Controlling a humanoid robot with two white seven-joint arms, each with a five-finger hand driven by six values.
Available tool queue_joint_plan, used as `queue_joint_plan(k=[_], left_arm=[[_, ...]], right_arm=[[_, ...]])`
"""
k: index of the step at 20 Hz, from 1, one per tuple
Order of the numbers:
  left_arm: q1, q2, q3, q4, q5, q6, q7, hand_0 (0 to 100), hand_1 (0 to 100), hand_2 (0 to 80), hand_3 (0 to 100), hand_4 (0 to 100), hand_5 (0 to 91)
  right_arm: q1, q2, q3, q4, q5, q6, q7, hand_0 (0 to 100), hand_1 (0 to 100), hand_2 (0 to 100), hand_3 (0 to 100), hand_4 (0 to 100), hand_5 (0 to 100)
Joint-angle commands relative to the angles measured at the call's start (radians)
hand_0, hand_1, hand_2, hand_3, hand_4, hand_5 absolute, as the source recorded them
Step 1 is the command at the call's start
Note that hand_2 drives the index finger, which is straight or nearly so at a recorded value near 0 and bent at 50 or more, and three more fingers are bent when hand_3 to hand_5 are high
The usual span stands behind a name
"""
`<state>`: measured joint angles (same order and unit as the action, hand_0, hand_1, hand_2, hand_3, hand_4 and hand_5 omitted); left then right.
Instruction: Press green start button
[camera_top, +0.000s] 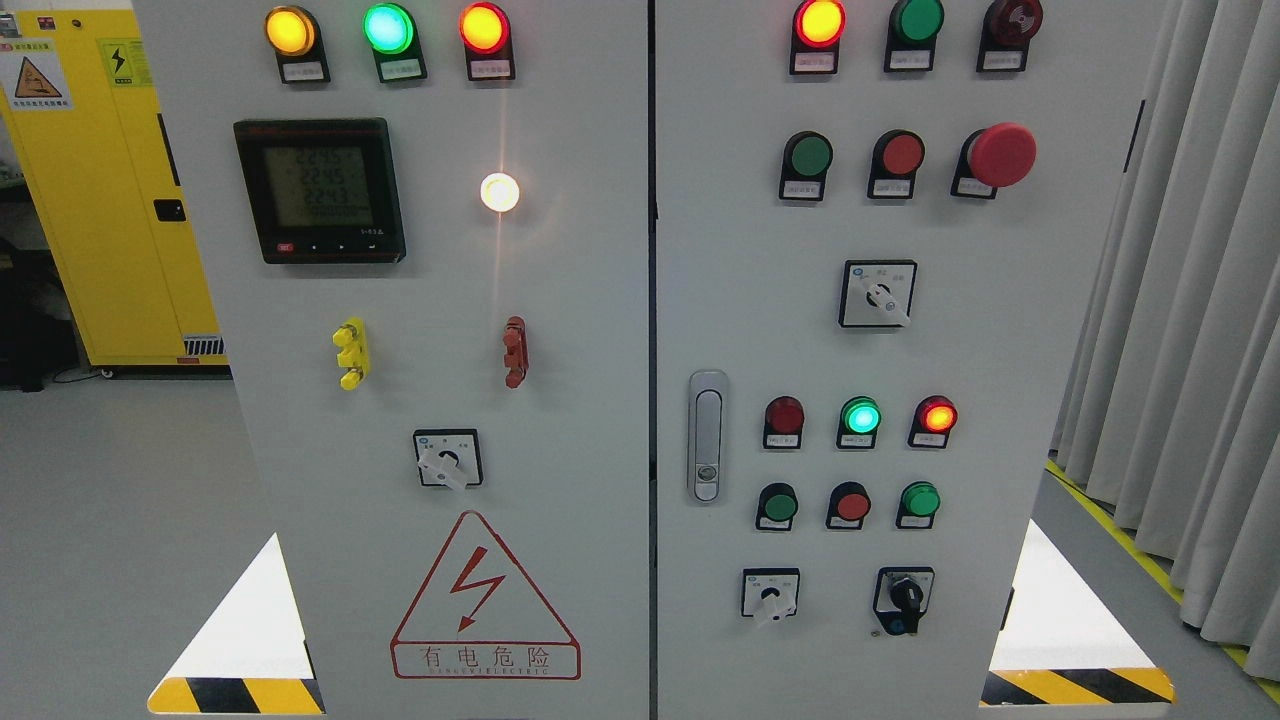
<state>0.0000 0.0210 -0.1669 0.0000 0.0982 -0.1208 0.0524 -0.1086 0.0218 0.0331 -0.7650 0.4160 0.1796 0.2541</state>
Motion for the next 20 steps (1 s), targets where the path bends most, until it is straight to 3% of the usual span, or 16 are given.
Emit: queue_joint_plan(k=[1,4,12,16,20], left_arm=[[0.006,0.011,0.001,-0.026,0.0,0.0,0.0,12,56,0.0,0,0,0.0],[0.006,-0.004,0.001,-0.026,0.0,0.0,0.0,12,56,0.0,0,0,0.0],[0.006,-0.075,0.001,-0.026,0.0,0.0,0.0,12,56,0.0,0,0,0.0],[0.006,-0.092,0.0,-0.026,0.0,0.0,0.0,12,56,0.0,0,0,0.0],[0.006,-0.113,0.0,-0.028,0.0,0.0,0.0,12,56,0.0,0,0,0.0]], right_arm=[[0.023,0.027,0.119,-0.37,0.072,-0.002,0.011,21,40,0,0,0,0],[0.065,0.033,0.119,-0.486,0.127,-0.055,0.062,21,40,0,6,2,0],[0.165,0.026,0.108,-0.756,0.349,-0.333,0.054,22,41,0,13,11,0],[0.176,0.006,0.105,-0.844,0.371,-0.406,0.042,23,43,0,17,17,4],[0.19,-0.031,0.103,-0.956,0.371,-0.419,0.004,25,44,0,26,29,15]])
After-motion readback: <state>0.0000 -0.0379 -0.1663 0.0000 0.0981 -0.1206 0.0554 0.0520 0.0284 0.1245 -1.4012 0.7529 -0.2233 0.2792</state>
